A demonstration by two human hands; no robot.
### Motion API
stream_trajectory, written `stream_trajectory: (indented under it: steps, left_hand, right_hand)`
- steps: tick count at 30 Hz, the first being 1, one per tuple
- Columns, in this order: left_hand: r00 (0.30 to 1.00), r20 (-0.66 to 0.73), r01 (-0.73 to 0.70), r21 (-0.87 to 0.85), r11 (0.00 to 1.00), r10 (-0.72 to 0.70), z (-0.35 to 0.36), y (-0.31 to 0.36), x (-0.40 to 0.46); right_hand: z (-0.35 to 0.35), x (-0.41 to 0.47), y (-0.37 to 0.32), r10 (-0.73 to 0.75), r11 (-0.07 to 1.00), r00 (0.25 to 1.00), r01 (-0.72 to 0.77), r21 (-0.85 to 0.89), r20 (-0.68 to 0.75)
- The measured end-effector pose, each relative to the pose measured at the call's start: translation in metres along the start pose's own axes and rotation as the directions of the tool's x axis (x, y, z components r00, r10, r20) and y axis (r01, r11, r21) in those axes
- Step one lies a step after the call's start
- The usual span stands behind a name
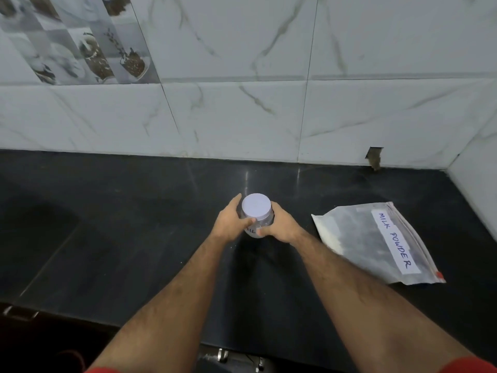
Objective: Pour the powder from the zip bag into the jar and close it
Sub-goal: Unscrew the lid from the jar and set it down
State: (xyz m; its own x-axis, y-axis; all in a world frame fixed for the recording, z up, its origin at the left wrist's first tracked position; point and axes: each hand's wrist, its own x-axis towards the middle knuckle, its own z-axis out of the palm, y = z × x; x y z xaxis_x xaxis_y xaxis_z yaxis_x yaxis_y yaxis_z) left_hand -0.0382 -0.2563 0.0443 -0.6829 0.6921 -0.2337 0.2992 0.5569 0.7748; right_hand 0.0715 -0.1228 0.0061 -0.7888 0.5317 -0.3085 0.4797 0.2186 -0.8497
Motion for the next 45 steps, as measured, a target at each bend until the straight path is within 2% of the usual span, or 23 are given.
stream_trajectory:
  steps: [8, 14, 18, 23, 26, 28, 33, 36, 38, 42, 45]
  left_hand:
    - [0.996, 0.051, -0.068, 0.029, 0.997, 0.066, 0.000, 0.003, 0.001]
    - [0.985, 0.159, -0.077, 0.065, 0.995, 0.066, -0.001, 0.023, 0.006]
    - [0.985, 0.162, -0.069, 0.011, 0.998, 0.066, 0.007, 0.041, 0.000]
    - [0.930, 0.331, -0.163, -0.023, 0.986, 0.161, 0.006, 0.060, -0.006]
    - [0.919, 0.349, -0.143, -0.139, 0.980, 0.183, 0.007, 0.072, -0.016]
    - [0.911, 0.359, -0.125, -0.223, 0.967, 0.201, 0.012, 0.076, -0.019]
    - [0.931, 0.303, -0.087, -0.354, 0.931, 0.202, 0.028, 0.080, -0.030]
    - [0.967, 0.200, -0.077, -0.355, 0.932, 0.156, 0.040, 0.081, -0.036]
    - [0.974, 0.175, -0.075, -0.339, 0.938, 0.141, 0.044, 0.083, -0.039]
    - [0.958, 0.236, -0.096, -0.267, 0.959, 0.162, 0.040, 0.090, -0.045]
    - [0.934, 0.322, -0.038, -0.338, 0.940, 0.153, 0.030, 0.085, -0.046]
  right_hand:
    - [-0.005, -0.014, 0.010, -0.123, 0.987, 0.989, 0.131, 0.092, -0.087]
    - [-0.024, -0.037, 0.010, -0.153, 0.977, 0.987, 0.158, 0.142, -0.049]
    - [-0.027, -0.051, 0.013, -0.147, 0.974, 0.989, 0.146, 0.174, -0.006]
    - [-0.036, -0.075, 0.017, -0.088, 0.947, 0.996, 0.076, 0.312, 0.026]
    - [-0.037, -0.090, 0.019, -0.075, 0.901, 0.994, 0.033, 0.433, 0.080]
    - [-0.034, -0.096, 0.020, -0.068, 0.881, 0.996, 0.030, 0.471, 0.063]
    - [-0.024, -0.104, 0.021, -0.033, 0.926, 0.995, 0.066, 0.372, -0.096]
    - [-0.021, -0.109, 0.016, -0.055, 0.986, 0.957, 0.098, 0.137, -0.285]
    - [-0.020, -0.112, 0.016, -0.083, 0.991, 0.929, 0.117, 0.072, -0.361]
    - [-0.025, -0.113, 0.019, -0.113, 0.990, 0.918, 0.137, 0.036, -0.380]
    - [-0.032, -0.113, 0.023, -0.107, 0.988, 0.917, 0.142, 0.065, -0.385]
